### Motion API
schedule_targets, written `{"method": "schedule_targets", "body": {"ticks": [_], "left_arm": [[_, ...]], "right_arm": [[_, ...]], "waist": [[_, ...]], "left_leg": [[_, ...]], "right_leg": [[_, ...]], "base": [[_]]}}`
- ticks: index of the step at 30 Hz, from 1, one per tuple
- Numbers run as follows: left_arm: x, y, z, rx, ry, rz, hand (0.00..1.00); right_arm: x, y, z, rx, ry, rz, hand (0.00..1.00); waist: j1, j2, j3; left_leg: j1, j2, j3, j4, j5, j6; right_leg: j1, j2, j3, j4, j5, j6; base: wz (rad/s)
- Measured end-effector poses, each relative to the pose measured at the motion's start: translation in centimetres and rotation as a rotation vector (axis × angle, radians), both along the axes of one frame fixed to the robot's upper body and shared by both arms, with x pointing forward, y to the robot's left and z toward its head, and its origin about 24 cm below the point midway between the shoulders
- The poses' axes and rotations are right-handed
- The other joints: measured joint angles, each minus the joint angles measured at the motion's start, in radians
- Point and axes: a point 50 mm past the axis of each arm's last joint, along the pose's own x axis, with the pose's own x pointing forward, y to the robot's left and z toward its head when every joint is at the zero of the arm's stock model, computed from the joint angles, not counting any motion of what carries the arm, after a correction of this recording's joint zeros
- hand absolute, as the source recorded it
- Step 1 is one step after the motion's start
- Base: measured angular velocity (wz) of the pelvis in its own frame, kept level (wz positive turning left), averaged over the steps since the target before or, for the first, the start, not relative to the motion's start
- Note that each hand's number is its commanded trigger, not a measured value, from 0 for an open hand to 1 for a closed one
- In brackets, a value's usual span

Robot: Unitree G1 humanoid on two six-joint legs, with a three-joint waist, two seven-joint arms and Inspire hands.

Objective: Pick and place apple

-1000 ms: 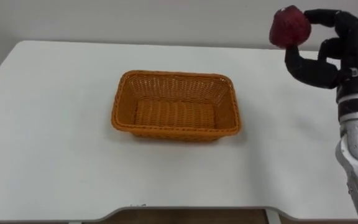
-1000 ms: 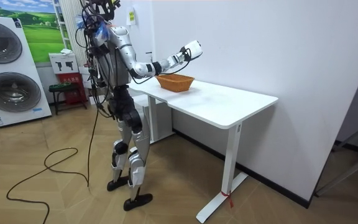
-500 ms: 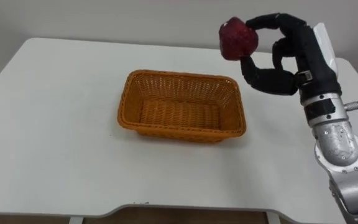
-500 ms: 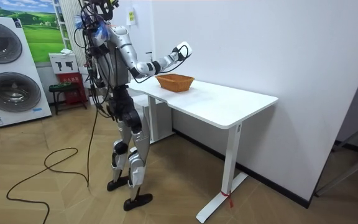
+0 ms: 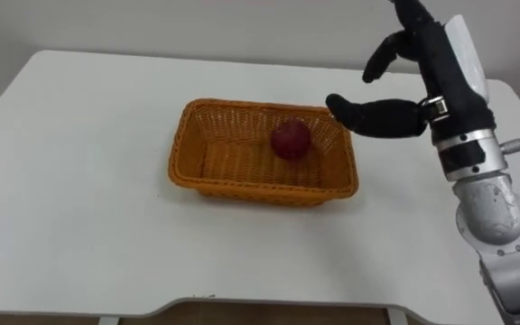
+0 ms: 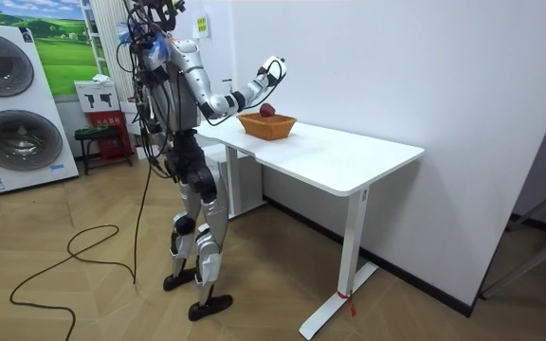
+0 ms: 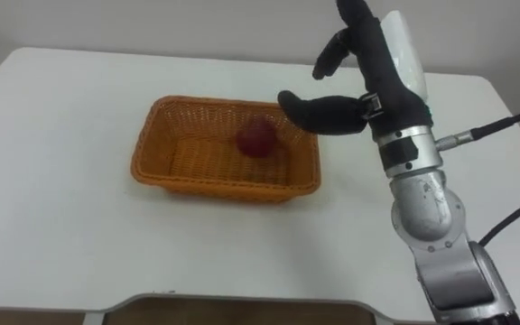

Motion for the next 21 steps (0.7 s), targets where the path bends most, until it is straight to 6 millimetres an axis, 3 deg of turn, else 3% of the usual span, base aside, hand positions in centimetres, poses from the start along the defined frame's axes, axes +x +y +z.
{"method": "schedule_targets", "body": {"ticks": [16, 21], "left_arm": [[-1.2, 0.0, -0.2, 0.0, 0.041, 0.011, 0.0], [-1.7, -0.2, -0.2, 0.004, 0.042, 0.021, 0.0]], "right_arm": [[-0.4, -0.5, -0.1, 0.058, -0.029, -0.037, 0.0], [-0.9, -3.1, 1.2, 0.176, -0.113, -0.138, 0.0]], "waist": [[-0.01, -0.006, -0.0049], [-0.03, -0.008, -0.0045]], "left_leg": [[0.013, 0.0, -0.001, 0.002, 0.0, 0.0], [0.013, -0.001, -0.006, 0.005, 0.0, 0.0]], "right_leg": [[0.014, -0.001, -0.001, 0.001, 0.0, 0.0], [0.019, -0.003, -0.005, 0.001, 0.002, 0.001]], "base": [[0.0], [0.03]]}}
